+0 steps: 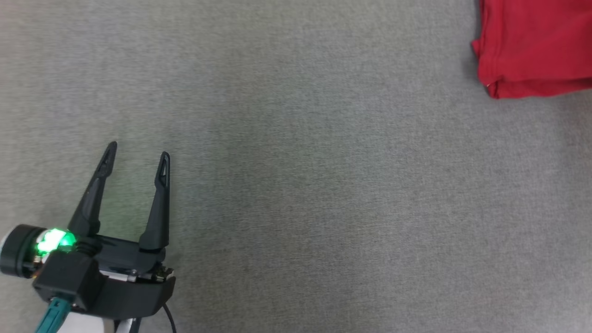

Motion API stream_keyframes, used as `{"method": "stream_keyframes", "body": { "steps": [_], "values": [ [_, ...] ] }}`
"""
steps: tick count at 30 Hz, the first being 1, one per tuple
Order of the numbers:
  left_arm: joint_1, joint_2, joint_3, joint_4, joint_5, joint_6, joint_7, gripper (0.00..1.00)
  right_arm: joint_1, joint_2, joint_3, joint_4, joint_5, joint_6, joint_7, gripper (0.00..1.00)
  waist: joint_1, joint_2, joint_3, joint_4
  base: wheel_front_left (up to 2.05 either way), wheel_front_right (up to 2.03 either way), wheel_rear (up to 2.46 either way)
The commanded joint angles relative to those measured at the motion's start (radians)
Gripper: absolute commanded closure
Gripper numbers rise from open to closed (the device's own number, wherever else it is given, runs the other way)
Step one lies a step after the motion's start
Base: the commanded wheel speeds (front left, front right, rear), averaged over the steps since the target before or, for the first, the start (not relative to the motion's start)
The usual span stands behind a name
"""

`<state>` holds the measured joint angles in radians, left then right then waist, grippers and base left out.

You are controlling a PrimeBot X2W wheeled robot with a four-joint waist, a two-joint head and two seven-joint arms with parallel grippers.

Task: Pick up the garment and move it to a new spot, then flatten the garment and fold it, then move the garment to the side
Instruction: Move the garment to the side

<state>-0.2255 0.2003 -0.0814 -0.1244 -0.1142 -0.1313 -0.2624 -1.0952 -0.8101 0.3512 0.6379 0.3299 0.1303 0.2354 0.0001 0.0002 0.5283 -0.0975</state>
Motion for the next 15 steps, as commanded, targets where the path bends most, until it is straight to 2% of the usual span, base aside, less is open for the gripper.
{"method": "stream_keyframes", "body": {
  "steps": [1,15],
  "values": [
    [-0.009,0.010,0.003,-0.009,0.007,0.002,-0.002,0.00,-0.019,-0.006,0.002,-0.004,-0.006,0.000,0.002,1.00,-0.0001,-0.0002,0.034,-0.033,0.00,0.00,0.00],
    [-0.014,0.056,0.015,-0.115,0.022,0.003,-0.002,0.00,-0.145,-0.054,0.060,0.003,-0.090,0.000,-0.012,1.00,-0.0001,-0.0002,0.112,-0.101,0.00,0.00,0.00]
  ]
}}
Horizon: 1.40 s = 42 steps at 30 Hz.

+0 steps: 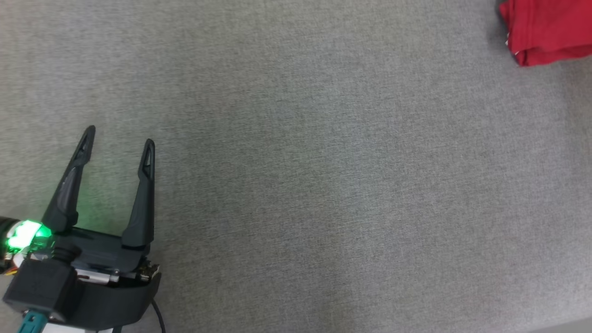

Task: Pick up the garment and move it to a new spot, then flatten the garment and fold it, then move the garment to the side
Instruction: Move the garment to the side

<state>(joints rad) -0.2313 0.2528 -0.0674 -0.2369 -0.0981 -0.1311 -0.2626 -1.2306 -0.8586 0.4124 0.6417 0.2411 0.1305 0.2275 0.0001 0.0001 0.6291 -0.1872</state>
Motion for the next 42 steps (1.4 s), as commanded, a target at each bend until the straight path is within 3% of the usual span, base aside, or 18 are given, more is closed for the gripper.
{"method": "stream_keyframes", "body": {
  "steps": [1,13,14,15,16,27,32,38,42],
  "values": [
    [-0.008,0.006,0.001,-0.007,0.007,0.003,-0.002,0.00,-0.014,-0.007,0.002,0.002,-0.006,0.000,-0.003,1.00,-0.0001,-0.0001,0.014,-0.014,0.00,0.00,0.00],
    [0.016,0.022,0.013,-0.057,0.012,0.013,-0.002,0.00,-0.037,-0.015,-0.003,0.048,-0.014,0.000,-0.009,1.00,-0.0001,-0.0001,0.041,-0.037,0.00,0.00,0.00],
    [0.016,0.023,0.012,-0.056,0.011,0.013,-0.002,0.00,-0.040,-0.014,-0.005,0.051,-0.018,0.000,-0.012,0.64,-0.0001,-0.0001,0.042,-0.038,0.00,0.00,0.00],
    [0.015,0.023,0.011,-0.055,0.011,0.014,-0.002,0.00,-0.041,-0.011,-0.004,0.053,-0.023,0.000,-0.016,0.19,-0.0001,-0.0001,0.042,-0.038,0.00,0.00,0.00],
    [0.015,0.024,0.012,-0.053,0.010,0.015,-0.002,0.00,-0.040,-0.007,-0.003,0.055,-0.023,0.000,-0.018,0.00,-0.0001,-0.0001,0.042,-0.039,0.00,0.00,0.00],
    [0.017,-0.006,0.020,0.006,-0.017,0.021,-0.002,0.00,-0.016,0.017,-0.026,0.079,-0.042,0.000,-0.049,0.00,-0.0001,-0.0001,-0.016,-0.013,0.00,0.00,0.00],
    [0.036,-0.043,0.037,0.072,-0.037,0.026,-0.002,0.00,0.008,0.042,-0.053,0.076,-0.036,0.000,-0.110,0.00,-0.0001,-0.0001,-0.096,0.018,0.00,0.00,0.00],
    [0.077,-0.090,0.070,0.142,-0.048,0.027,-0.002,0.00,0.072,0.103,-0.110,0.068,-0.031,0.000,-0.207,0.00,-0.0001,-0.0001,-0.207,0.067,0.00,0.00,0.00],
    [0.113,-0.117,0.103,0.182,-0.047,0.026,-0.002,0.00,0.141,0.186,-0.175,0.071,-0.041,0.000,-0.294,0.00,-0.0001,-0.0001,-0.279,0.091,0.00,0.00,0.00]
  ]
}}
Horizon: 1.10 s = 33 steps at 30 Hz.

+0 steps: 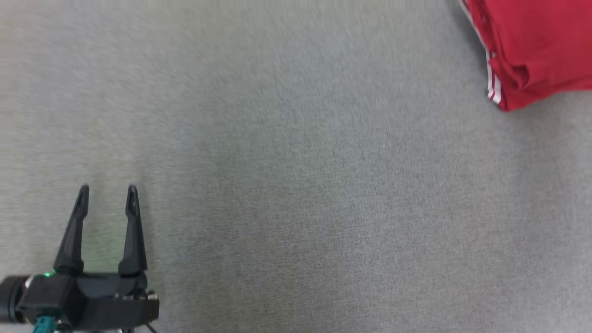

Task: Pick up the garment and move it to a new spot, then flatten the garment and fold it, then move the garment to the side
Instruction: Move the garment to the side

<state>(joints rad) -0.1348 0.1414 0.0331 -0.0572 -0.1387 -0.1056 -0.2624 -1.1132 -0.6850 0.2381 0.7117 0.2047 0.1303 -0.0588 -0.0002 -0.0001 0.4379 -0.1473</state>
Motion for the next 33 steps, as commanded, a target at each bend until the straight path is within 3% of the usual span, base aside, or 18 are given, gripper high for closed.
{"method": "stream_keyframes", "body": {
  "steps": [1,7,14,23,33],
  "values": [
    [0.025,-0.011,0.008,0.014,-0.004,0.000,-0.002,0.00,0.045,0.038,-0.018,0.004,-0.005,0.000,-0.030,0.00,0.0002,0.0001,-0.105,0.057,0.00,0.00,0.00],
    [0.071,-0.038,0.036,0.072,0.007,-0.007,-0.002,0.00,0.167,0.172,-0.112,0.016,-0.041,0.000,-0.149,0.00,0.0002,0.0001,-0.198,0.088,0.00,0.00,0.00],
    [0.109,-0.061,0.049,0.116,0.014,-0.011,-0.002,0.00,0.355,0.310,-0.185,-0.041,-0.113,0.000,-0.200,0.00,0.0002,0.0001,-0.286,0.118,0.00,0.00,0.00],
    [0.140,-0.078,0.062,0.148,0.019,-0.016,-0.002,0.00,0.629,0.466,-0.241,-0.243,-0.162,0.000,-0.205,0.00,0.0002,0.0001,-0.347,0.134,0.00,0.00,0.00],
    [0.163,-0.087,0.068,0.184,0.026,-0.010,-0.002,0.00,0.862,0.577,-0.274,-0.404,-0.187,0.000,-0.205,0.00,0.0002,0.0001,-0.383,0.125,0.00,0.00,0.00]
  ]
}}
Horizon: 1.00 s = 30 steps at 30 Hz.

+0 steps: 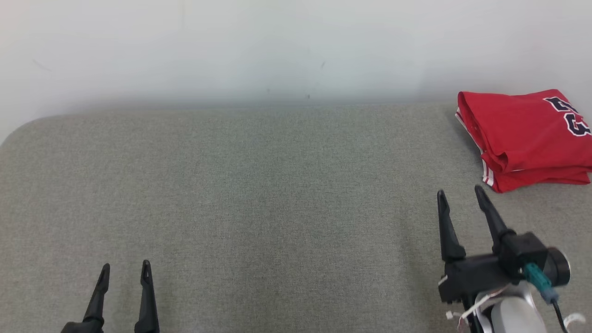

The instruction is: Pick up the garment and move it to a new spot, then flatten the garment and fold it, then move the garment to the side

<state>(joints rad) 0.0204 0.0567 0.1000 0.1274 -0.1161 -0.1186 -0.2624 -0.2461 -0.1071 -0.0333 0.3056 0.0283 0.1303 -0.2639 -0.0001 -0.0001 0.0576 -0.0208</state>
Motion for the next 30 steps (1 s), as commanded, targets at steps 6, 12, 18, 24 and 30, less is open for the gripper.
{"method": "stream_keyframes", "body": {
  "steps": [6,12,18,24,30],
  "values": [
    [0.019,-0.005,-0.012,0.017,0.008,0.001,-0.002,0.00,0.117,0.043,-0.021,-0.077,-0.013,0.000,0.000,0.00,0.0001,0.0001,-0.012,-0.005,0.00,0.00,0.00],
    [0.017,-0.006,-0.023,0.019,0.008,-0.003,-0.002,0.00,0.212,0.058,-0.011,-0.112,0.027,0.000,0.000,0.00,0.0001,0.0001,-0.012,-0.010,0.00,0.00,0.00],
    [0.031,-0.006,-0.036,0.021,0.024,0.001,-0.002,0.00,0.238,0.058,0.014,-0.109,0.035,0.000,0.000,0.00,0.0001,0.0001,-0.019,-0.015,0.00,0.00,0.00],
    [0.031,-0.007,-0.049,0.037,0.044,0.005,-0.002,0.00,0.237,0.058,0.017,-0.099,0.013,0.000,0.000,0.00,0.0001,0.0001,-0.021,-0.011,0.00,0.00,0.00],
    [0.024,-0.007,-0.054,0.052,0.047,0.003,-0.002,0.00,0.240,0.058,0.012,-0.089,0.002,0.000,0.000,0.00,0.0001,0.0001,-0.022,-0.004,0.00,0.00,0.00]
  ]
}}
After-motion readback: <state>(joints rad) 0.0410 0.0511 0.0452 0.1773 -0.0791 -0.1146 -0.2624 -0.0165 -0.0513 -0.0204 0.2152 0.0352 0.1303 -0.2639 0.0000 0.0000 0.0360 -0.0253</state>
